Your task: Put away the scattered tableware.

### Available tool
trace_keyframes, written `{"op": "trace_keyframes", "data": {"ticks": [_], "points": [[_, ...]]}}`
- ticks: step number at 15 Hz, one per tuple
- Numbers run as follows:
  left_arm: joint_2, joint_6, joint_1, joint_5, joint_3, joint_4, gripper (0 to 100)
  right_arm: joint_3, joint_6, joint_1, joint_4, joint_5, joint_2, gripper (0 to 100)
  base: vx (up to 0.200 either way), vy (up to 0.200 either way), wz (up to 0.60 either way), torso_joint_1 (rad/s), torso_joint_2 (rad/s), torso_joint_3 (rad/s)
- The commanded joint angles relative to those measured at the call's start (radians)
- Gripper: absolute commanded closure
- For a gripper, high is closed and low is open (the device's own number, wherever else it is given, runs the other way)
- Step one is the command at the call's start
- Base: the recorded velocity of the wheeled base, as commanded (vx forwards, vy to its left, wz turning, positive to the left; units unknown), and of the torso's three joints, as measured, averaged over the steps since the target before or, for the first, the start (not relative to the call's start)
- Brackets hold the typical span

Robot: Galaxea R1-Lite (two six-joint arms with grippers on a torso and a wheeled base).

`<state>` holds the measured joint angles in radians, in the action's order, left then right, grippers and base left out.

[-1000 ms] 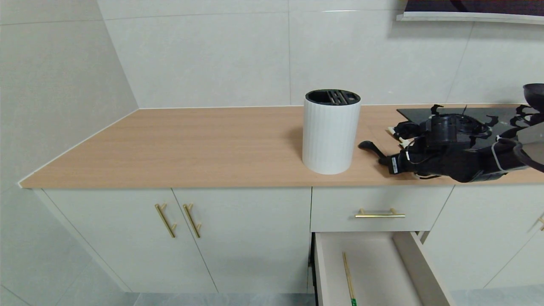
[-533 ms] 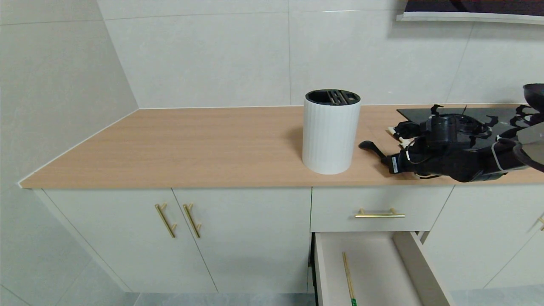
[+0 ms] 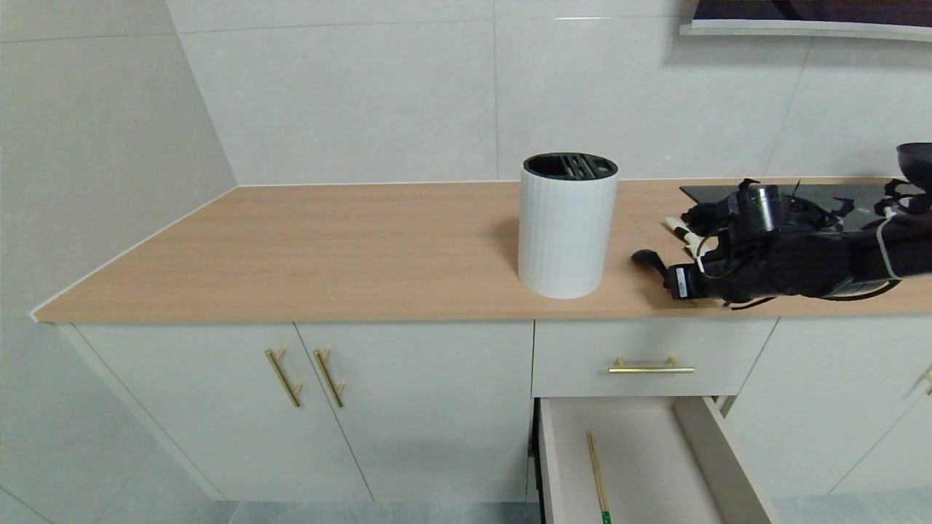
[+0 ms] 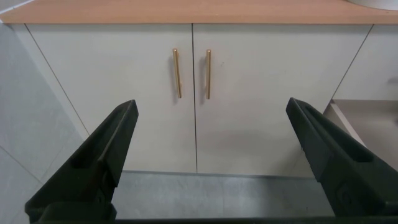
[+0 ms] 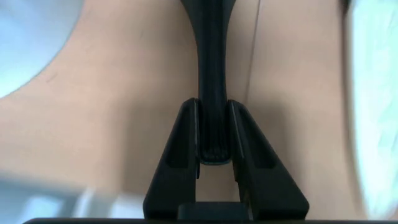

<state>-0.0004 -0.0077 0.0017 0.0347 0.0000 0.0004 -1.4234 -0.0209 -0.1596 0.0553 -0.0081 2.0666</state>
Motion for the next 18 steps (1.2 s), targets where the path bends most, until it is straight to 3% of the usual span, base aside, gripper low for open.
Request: {"op": "trace_keyframes", "data": {"ticks": [1,5,10,15,18], "points": [[0.0,0.0,0.0,0.001,0.0,0.0,0,0.038,-0.056,-0.025,-0.066,-0.018,-0.149,100,0.0,0.0,0.0,0.0,0.0,0.0],[0.0,-0.002,0.0,0.001,0.0,0.0,0,0.228,-0.149,-0.075,-0.083,-0.073,-0.411,100,0.0,0.0,0.0,0.0,0.0,0.0],[0.0,0.0,0.0,0.001,0.0,0.0,0,0.448,-0.156,-0.078,-0.088,-0.035,-0.626,100,0.0,0.0,0.0,0.0,0.0,0.0],[0.0,-0.002,0.0,0.001,0.0,0.0,0,0.603,-0.156,-0.11,-0.074,-0.033,-0.654,100,0.0,0.0,0.0,0.0,0.0,0.0],[0.0,-0.002,-0.002,0.001,0.0,0.001,0,0.624,-0.151,-0.11,-0.035,-0.033,-0.631,100,0.0,0.0,0.0,0.0,0.0,0.0]]}}
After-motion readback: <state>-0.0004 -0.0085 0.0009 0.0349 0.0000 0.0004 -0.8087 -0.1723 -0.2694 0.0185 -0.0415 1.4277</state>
